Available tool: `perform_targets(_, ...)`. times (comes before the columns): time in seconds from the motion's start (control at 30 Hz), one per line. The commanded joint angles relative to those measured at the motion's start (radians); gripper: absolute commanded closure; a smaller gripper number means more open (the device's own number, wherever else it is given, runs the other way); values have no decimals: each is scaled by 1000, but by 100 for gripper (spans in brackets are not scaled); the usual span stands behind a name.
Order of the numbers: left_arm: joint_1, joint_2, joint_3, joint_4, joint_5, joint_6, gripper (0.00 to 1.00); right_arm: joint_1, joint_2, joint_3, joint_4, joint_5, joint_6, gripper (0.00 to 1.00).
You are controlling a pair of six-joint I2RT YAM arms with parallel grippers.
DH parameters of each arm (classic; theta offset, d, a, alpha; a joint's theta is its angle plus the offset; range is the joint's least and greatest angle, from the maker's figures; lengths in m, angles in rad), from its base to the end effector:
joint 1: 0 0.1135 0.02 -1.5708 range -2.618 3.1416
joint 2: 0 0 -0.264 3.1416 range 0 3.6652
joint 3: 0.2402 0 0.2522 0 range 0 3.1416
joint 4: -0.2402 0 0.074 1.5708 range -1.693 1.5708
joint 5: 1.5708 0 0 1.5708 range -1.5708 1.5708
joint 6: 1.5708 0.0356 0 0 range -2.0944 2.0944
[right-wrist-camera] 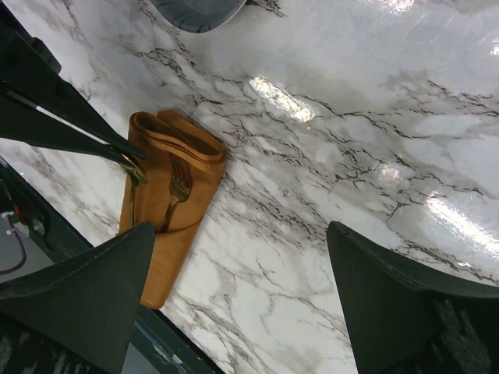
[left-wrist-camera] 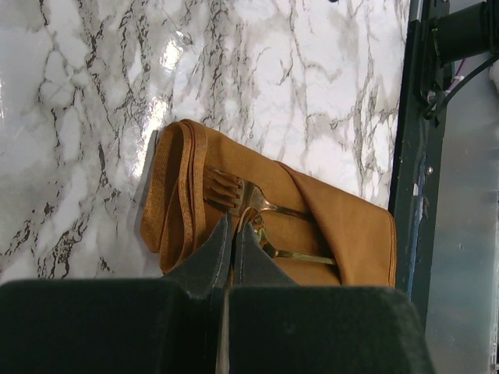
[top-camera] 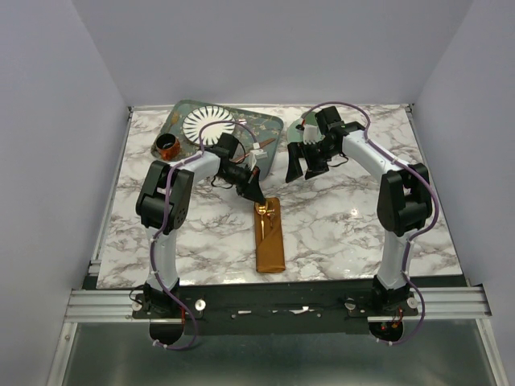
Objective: Fold the napkin into a case and place the utensils inside
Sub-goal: Insert the spoon into the folded napkin.
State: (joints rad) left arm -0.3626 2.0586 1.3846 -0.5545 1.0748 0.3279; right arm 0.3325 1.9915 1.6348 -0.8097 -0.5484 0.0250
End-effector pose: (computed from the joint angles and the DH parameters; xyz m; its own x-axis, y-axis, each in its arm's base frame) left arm 0.3658 -0.1723 0.1550 -0.6906 0.4259 -0.5846 0.7048 0.2145 -0.6762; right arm 0.3904 0.1544 0.2292 -0.8805 -0.2815 -0.3814 -0.4505 0.7469 0.4890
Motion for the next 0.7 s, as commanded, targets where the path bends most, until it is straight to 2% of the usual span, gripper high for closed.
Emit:
perform_targets(0.0, -6, -41, -24, 21, 16, -3, 100, -4, 15, -6, -19, -19, -11, 0)
perform_targets(0.53, -19, -46, -68, 73, -15, -33, 96, -4, 20, -6, -20, -15, -11, 0)
perform_targets(0.63, -18, -49, -67, 77, -24, -38, 90, -4, 18, -6, -20, -16, -10, 0)
perform_targets(0.67, -19, -51, -67, 80, -32, -39, 85, -3, 18, -6, -19, -15, -11, 0)
